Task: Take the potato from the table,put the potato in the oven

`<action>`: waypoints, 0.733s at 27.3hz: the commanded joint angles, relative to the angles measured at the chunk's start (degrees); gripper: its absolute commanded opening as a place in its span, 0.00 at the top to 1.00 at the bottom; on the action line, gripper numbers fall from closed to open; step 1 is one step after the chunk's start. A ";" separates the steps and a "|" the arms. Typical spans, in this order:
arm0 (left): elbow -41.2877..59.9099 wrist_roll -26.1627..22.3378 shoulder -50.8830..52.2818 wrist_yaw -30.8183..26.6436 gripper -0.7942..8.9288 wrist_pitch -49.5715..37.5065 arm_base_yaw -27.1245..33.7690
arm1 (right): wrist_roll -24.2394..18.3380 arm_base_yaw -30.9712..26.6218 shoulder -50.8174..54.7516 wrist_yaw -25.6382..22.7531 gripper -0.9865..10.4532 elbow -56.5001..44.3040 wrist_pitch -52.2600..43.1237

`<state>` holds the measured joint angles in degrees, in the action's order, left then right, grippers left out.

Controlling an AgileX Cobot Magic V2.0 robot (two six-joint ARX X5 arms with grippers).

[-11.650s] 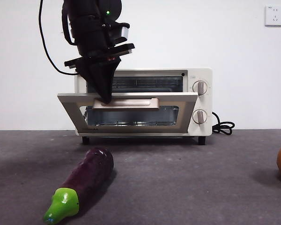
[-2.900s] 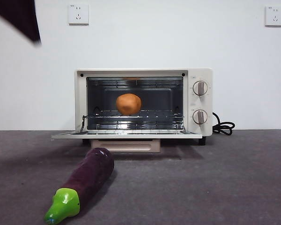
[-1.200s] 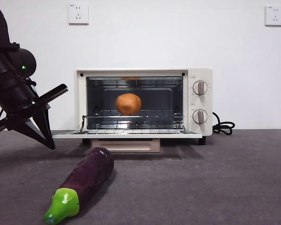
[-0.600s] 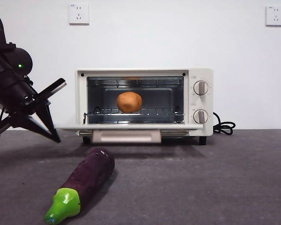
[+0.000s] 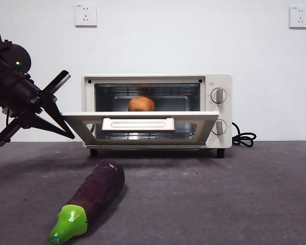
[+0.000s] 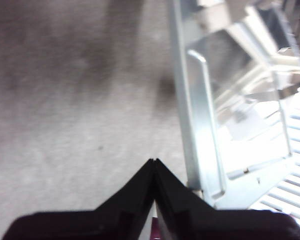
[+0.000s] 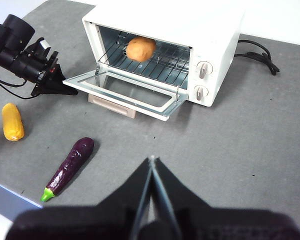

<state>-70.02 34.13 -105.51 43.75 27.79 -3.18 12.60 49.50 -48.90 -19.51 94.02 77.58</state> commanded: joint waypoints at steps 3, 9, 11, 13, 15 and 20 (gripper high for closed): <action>-0.96 0.46 0.33 2.86 0.93 -0.90 -0.11 | -0.17 0.04 0.04 -0.26 0.92 -0.11 1.22; -4.37 1.03 0.42 4.35 0.93 -0.92 -0.13 | -0.20 0.04 0.04 -0.57 0.92 -0.11 1.22; -5.68 1.44 0.44 4.39 0.93 -0.85 -0.13 | -0.17 0.04 0.04 -0.94 0.92 -0.11 1.22; -7.04 1.64 0.44 4.46 0.93 -0.81 -0.13 | -0.20 0.04 0.04 -1.11 0.92 -0.11 1.22; -8.33 1.95 0.42 4.46 0.93 -0.85 -0.13 | -0.20 0.04 0.04 -1.11 0.92 -0.11 1.22; -11.04 2.51 0.44 4.42 0.93 -0.83 -0.13 | -0.20 0.04 0.04 -1.11 0.92 -0.11 1.22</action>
<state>-80.68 36.12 -105.41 48.03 27.33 -3.29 12.60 49.50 -48.90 -20.56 94.02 77.58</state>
